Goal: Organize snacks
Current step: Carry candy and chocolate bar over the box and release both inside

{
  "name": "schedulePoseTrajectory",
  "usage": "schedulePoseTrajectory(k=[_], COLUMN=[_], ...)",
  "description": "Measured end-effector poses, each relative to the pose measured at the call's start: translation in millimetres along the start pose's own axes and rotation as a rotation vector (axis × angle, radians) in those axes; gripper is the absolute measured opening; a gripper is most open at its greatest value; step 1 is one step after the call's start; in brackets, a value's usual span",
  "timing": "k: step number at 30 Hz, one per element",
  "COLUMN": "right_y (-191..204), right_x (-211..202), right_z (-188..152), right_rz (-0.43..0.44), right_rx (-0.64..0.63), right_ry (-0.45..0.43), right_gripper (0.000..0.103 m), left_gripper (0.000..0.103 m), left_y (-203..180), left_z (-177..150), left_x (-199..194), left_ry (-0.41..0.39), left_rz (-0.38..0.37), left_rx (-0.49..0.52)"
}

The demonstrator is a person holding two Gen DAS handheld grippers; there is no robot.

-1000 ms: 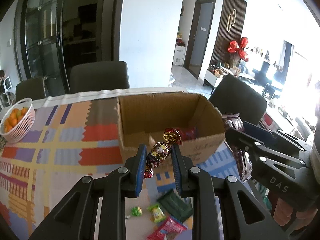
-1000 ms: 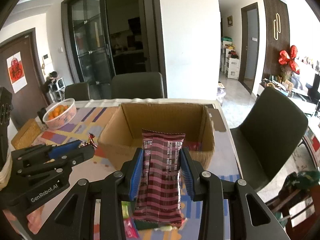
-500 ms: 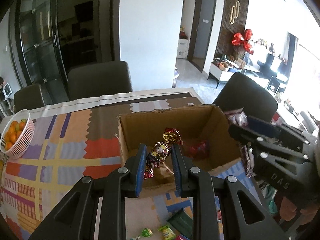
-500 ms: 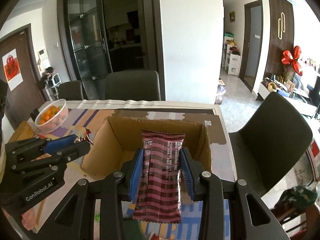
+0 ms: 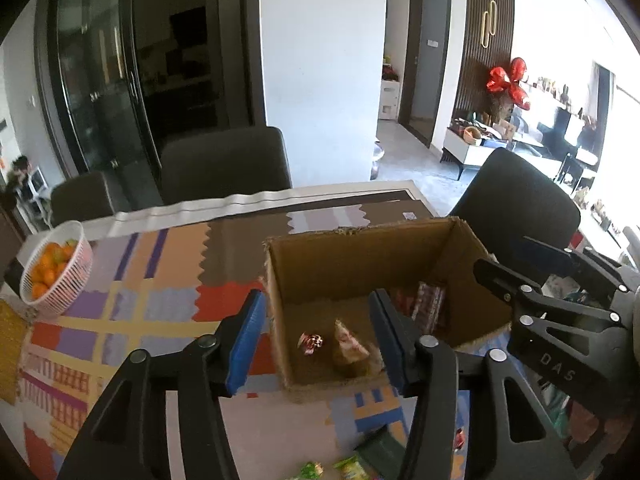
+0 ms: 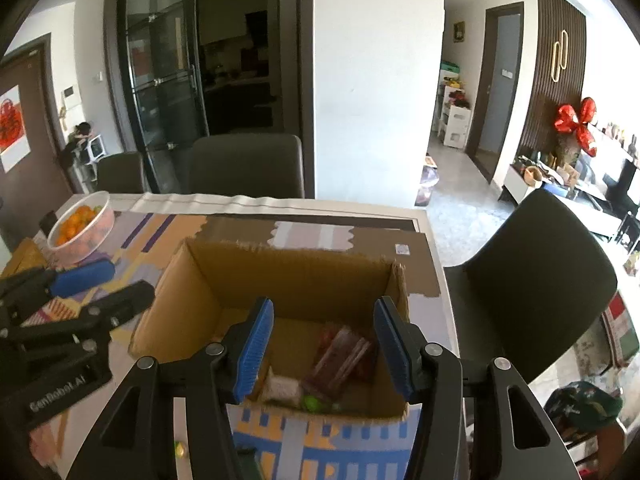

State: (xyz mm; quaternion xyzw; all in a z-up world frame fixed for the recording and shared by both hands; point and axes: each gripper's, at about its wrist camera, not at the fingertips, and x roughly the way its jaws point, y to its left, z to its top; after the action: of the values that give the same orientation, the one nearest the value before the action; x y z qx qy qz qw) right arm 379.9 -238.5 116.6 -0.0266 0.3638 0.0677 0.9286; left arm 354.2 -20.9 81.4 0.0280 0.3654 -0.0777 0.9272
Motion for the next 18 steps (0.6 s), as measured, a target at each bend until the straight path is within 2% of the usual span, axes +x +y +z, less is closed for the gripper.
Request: schedulePoseTrajectory(k=[12,18], right_y=[5,8], right_x=[-53,-70], right_z=[-51,-82], right_rz=[0.04,0.039], right_rx=[-0.008,0.002], right_ry=[-0.05,-0.065], right_gripper=[0.056,0.056], left_gripper=[0.063,0.066], left_y=[-13,-21], left_z=[-55,-88], left_x=[-58,-72], left_ry=[-0.071,-0.068], left_rz=[-0.025,-0.039], left_rx=[0.048,0.08])
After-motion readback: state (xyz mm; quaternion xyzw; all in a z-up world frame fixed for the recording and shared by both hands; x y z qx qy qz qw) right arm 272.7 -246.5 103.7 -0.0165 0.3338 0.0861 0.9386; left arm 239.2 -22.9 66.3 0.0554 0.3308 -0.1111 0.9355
